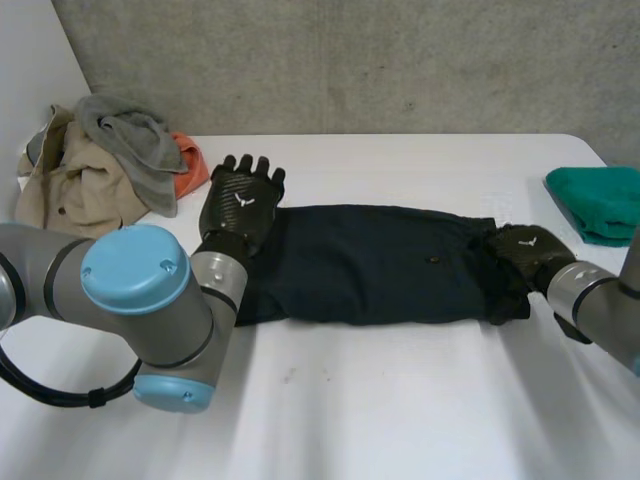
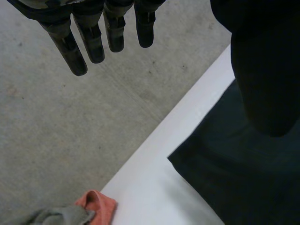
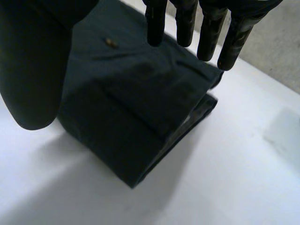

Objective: Fold the laundry.

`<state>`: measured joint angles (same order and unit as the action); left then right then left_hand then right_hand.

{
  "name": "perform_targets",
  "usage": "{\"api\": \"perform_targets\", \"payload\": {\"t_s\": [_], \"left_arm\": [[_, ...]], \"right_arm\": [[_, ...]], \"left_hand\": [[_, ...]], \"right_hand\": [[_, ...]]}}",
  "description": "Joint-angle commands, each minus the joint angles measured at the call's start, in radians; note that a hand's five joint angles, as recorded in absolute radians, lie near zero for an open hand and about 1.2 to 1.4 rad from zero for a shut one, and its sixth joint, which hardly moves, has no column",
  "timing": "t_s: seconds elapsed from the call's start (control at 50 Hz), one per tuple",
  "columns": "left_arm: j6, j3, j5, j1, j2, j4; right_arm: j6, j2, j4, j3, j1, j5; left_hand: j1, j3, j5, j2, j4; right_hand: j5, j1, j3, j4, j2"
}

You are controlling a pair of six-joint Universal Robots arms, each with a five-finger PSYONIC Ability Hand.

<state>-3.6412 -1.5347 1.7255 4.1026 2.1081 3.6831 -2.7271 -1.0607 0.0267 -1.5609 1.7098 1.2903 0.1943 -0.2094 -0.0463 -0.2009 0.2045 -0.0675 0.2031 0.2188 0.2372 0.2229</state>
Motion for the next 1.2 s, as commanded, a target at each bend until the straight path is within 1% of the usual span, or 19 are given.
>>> {"api": "perform_targets", "payload": {"t_s": [0.02, 0.04, 0.12, 0.2, 0.3, 0.42, 0.48, 0.58, 0.68, 0.76, 0.82, 0.9, 0.92, 0.98, 1.0, 1.06, 1.08, 1.14, 1.2], "left_arm": [[-0.004, -0.007, 0.002, -0.001, 0.004, -0.001], [-0.004, -0.007, 0.002, -0.002, 0.004, -0.002], [-0.008, -0.013, 0.005, -0.002, -0.011, -0.002], [-0.004, -0.022, 0.003, -0.001, -0.045, -0.002], [0.000, -0.048, 0.003, 0.002, -0.088, -0.002], [0.001, -0.091, 0.000, 0.007, -0.143, -0.002], [0.001, -0.104, 0.000, 0.012, -0.160, -0.002], [0.003, -0.110, 0.002, 0.028, -0.180, -0.005], [0.022, -0.117, 0.002, 0.031, -0.197, -0.012], [0.044, -0.113, 0.002, 0.031, -0.200, -0.012], [0.049, -0.098, 0.000, 0.035, -0.198, -0.011], [0.049, -0.053, 0.000, 0.036, -0.186, -0.011], [0.049, -0.033, 0.002, 0.038, -0.183, -0.011], [0.050, 0.008, 0.000, 0.036, -0.168, -0.011], [0.050, 0.040, -0.001, 0.028, -0.143, -0.012], [0.050, 0.090, -0.003, 0.015, -0.093, -0.017], [0.053, 0.126, -0.004, -0.001, -0.064, -0.031], [0.065, 0.185, -0.007, -0.036, -0.020, -0.075], [0.110, 0.258, -0.056, -0.087, 0.049, -0.164]], "right_arm": [[0.046, 0.091, 0.044, 0.042, -0.004, 0.035], [0.047, 0.090, 0.044, 0.045, -0.007, 0.041], [0.061, 0.067, 0.068, 0.016, -0.030, 0.069], [0.089, -0.033, 0.088, -0.030, -0.059, 0.066], [0.222, -0.113, 0.065, -0.070, -0.137, 0.072], [0.438, -0.128, 0.081, -0.074, -0.138, 0.080], [0.530, -0.154, 0.101, -0.048, -0.035, 0.064], [0.567, -0.150, 0.202, -0.004, 0.189, 0.000], [0.615, -0.050, 0.317, -0.010, 0.377, -0.194], [0.671, 0.054, 0.328, -0.001, 0.454, -0.275], [0.661, 0.070, 0.328, 0.004, 0.464, -0.282], [0.535, 0.065, 0.328, 0.001, 0.461, -0.282], [0.418, 0.045, 0.328, 0.002, 0.446, -0.276], [0.175, -0.030, 0.332, -0.001, 0.412, -0.252], [-0.009, -0.083, 0.332, 0.001, 0.386, -0.218], [-0.265, -0.142, 0.334, 0.001, 0.331, -0.163], [-0.401, -0.165, 0.323, 0.013, 0.286, -0.135], [-0.460, -0.162, 0.261, 0.047, 0.232, -0.115], [-0.439, -0.121, 0.179, 0.097, 0.223, -0.105]], "left_hand": [[-0.020, 0.035, 0.046, 0.026, -0.030], [-0.020, 0.035, 0.046, 0.026, -0.030], [-0.020, 0.035, 0.046, 0.026, -0.030], [-0.020, 0.035, 0.046, 0.026, -0.030], [-0.020, 0.035, 0.046, 0.026, -0.030], [-0.020, 0.035, 0.046, 0.026, -0.030], [-0.020, 0.035, 0.046, 0.026, -0.030], [-0.020, 0.035, 0.046, 0.026, -0.030], [-0.020, 0.035, 0.046, 0.026, -0.030], [-0.020, 0.035, 0.046, 0.026, -0.030], [-0.020, 0.035, 0.046, 0.026, -0.030], [-0.020, 0.035, 0.046, 0.026, -0.030], [-0.020, 0.035, 0.046, 0.026, -0.030], [-0.020, 0.035, 0.046, 0.026, -0.030], [-0.020, 0.035, 0.046, 0.026, -0.030], [-0.020, 0.035, 0.046, 0.026, -0.030], [-0.020, 0.035, 0.046, 0.026, -0.030], [-0.019, 0.034, 0.046, 0.026, -0.029], [-0.019, 0.034, 0.046, 0.026, -0.029]], "right_hand": [[-0.987, 1.026, 1.010, 0.992, 1.006], [-1.153, 1.191, 1.176, 1.157, 1.172], [-1.154, 1.193, 1.177, 1.159, 1.173], [-1.154, 1.193, 1.177, 1.159, 1.173], [-1.154, 1.193, 1.177, 1.159, 1.173], [-1.154, 1.193, 1.177, 1.159, 1.173], [-1.154, 1.193, 1.177, 1.159, 1.173], [-1.154, 1.193, 1.177, 1.159, 1.173], [-1.154, 1.193, 1.177, 1.159, 1.173], [-1.154, 1.193, 1.177, 1.159, 1.173], [-1.154, 1.193, 1.177, 1.159, 1.173], [-0.227, 0.266, 0.250, 0.232, 0.246], [0.068, -0.029, -0.044, -0.063, -0.048], [0.068, -0.029, -0.044, -0.063, -0.048], [0.068, -0.029, -0.044, -0.063, -0.048], [0.068, -0.029, -0.044, -0.063, -0.048], [0.068, -0.029, -0.044, -0.063, -0.048], [0.068, -0.029, -0.044, -0.063, -0.048], [0.068, -0.029, -0.044, -0.063, -0.048]]}}
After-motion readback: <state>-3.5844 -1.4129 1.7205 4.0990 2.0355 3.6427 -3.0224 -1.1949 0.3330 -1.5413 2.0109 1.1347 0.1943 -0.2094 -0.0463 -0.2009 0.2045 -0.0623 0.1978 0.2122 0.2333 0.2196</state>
